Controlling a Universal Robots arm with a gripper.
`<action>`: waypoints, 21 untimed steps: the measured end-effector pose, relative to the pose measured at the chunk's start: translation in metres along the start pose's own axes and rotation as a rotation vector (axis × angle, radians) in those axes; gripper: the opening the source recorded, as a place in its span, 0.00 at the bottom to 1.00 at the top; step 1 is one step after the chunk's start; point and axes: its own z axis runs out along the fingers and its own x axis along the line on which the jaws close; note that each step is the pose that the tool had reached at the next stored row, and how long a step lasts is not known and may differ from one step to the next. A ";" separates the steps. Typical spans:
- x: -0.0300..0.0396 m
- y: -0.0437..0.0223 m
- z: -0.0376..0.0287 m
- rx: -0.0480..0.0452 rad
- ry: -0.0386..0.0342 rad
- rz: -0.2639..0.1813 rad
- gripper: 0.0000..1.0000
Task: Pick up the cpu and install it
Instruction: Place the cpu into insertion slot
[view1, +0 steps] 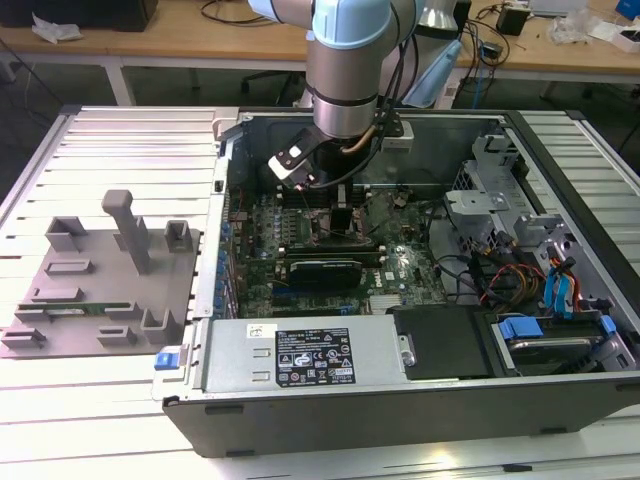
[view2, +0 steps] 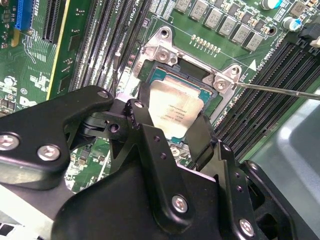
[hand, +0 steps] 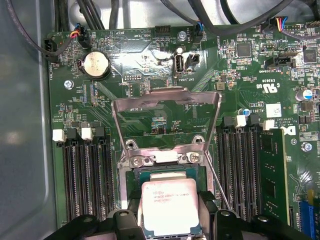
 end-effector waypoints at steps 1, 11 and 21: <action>0.0000 0.0000 0.0000 0.0001 0.0000 0.000 0.55; 0.0015 -0.0001 -0.0001 0.0003 0.0024 0.000 0.61; 0.0018 0.0006 -0.0037 0.0003 0.0023 0.001 0.61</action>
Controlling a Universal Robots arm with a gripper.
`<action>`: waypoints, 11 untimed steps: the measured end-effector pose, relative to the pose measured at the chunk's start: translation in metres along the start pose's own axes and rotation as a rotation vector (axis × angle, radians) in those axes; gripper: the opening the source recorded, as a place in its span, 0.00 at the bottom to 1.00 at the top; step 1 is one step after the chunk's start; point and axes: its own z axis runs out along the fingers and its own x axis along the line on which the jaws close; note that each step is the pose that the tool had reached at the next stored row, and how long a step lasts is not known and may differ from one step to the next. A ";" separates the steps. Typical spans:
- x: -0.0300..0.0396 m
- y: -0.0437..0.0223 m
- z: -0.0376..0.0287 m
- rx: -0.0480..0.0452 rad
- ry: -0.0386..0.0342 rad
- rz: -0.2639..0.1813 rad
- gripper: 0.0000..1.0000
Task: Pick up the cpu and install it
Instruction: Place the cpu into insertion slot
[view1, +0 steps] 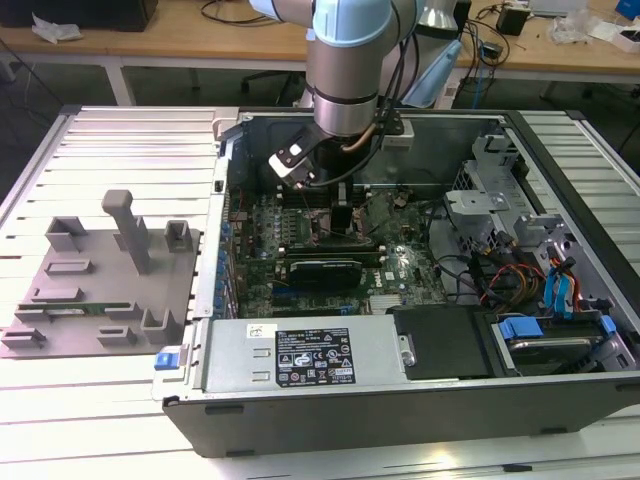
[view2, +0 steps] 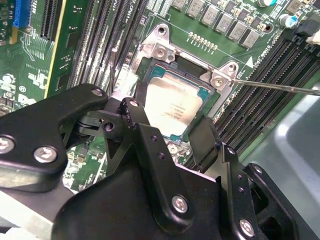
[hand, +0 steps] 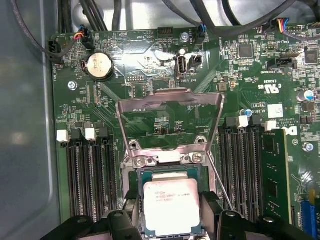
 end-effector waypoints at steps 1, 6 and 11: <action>0.0000 0.0000 -0.0011 0.0000 0.0000 0.000 0.61; -0.0004 0.0003 -0.0086 0.0000 -0.0005 0.000 0.61; -0.0004 0.0003 -0.0095 -0.0001 -0.0004 0.000 0.61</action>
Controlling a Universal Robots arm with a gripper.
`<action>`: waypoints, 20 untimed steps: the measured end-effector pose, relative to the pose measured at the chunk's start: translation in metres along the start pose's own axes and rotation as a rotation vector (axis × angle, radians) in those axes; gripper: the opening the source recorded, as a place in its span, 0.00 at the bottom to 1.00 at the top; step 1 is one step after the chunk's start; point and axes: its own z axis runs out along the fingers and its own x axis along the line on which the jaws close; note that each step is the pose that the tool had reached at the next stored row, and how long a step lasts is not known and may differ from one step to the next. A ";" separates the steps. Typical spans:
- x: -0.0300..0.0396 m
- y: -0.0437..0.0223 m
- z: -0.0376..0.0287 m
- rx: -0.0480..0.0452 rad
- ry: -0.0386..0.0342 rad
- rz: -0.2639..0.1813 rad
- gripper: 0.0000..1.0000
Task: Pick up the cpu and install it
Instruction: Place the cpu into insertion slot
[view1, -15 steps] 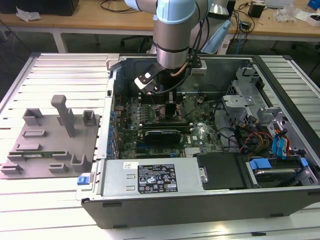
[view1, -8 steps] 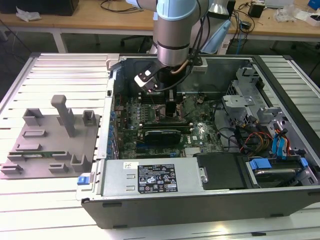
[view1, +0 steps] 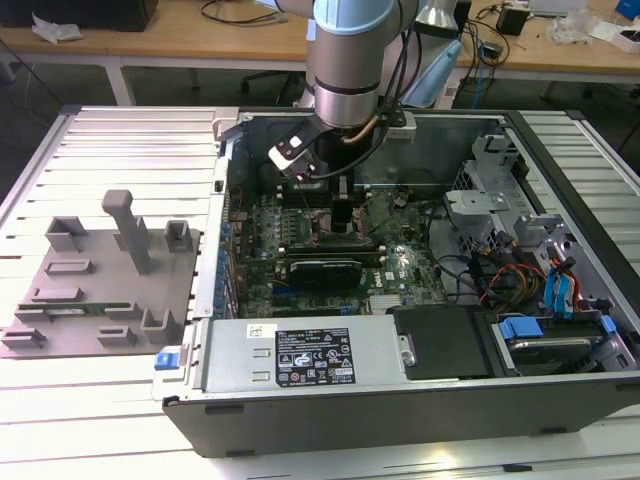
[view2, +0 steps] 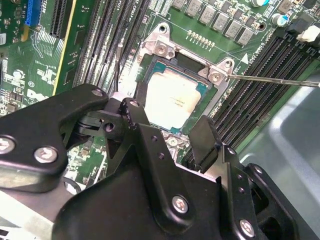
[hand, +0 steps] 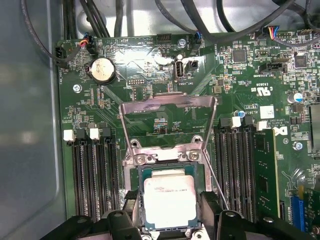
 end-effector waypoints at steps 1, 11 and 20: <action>0.0000 0.0000 0.0000 0.0000 0.0000 0.000 0.61; 0.0000 0.0000 -0.0004 0.0000 0.0000 0.000 0.11; 0.0000 0.0000 -0.0005 -0.0018 0.0015 -0.047 0.11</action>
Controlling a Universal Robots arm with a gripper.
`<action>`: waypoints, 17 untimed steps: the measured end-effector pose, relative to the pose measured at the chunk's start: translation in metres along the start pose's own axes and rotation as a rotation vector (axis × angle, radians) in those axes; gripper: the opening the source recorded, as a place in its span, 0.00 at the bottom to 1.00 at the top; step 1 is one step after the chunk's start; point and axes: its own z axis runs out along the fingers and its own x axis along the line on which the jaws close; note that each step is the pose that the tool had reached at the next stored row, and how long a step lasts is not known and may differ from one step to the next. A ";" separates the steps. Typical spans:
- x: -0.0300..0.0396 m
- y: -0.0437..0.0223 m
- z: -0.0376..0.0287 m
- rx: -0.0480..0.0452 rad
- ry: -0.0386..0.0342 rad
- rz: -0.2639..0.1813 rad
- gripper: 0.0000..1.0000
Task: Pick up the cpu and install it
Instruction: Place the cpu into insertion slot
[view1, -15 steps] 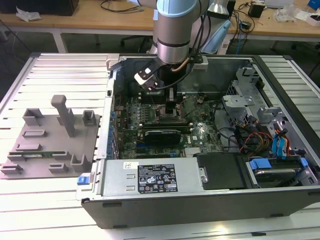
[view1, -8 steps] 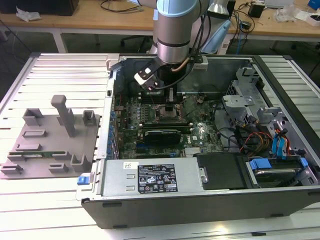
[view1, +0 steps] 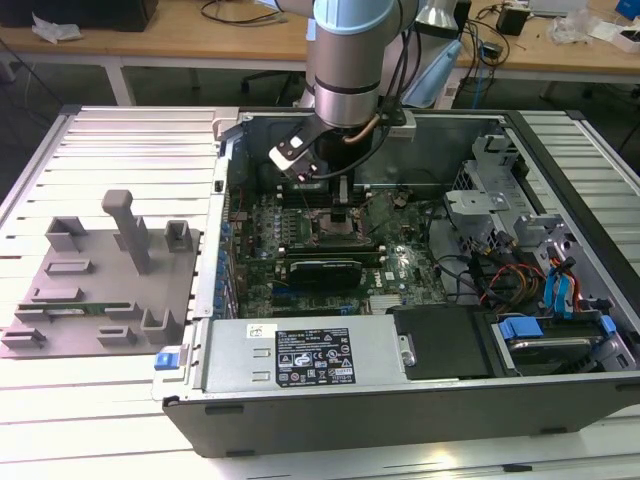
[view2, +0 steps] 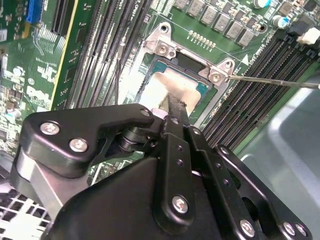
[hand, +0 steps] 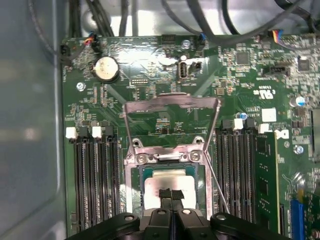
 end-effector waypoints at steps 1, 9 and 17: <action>0.0000 0.0000 0.0001 -0.0004 0.0003 -0.010 0.11; -0.0007 -0.0001 0.0034 -0.0017 0.0011 -0.041 0.11; -0.0006 -0.0004 0.0070 -0.0016 0.0009 -0.041 0.11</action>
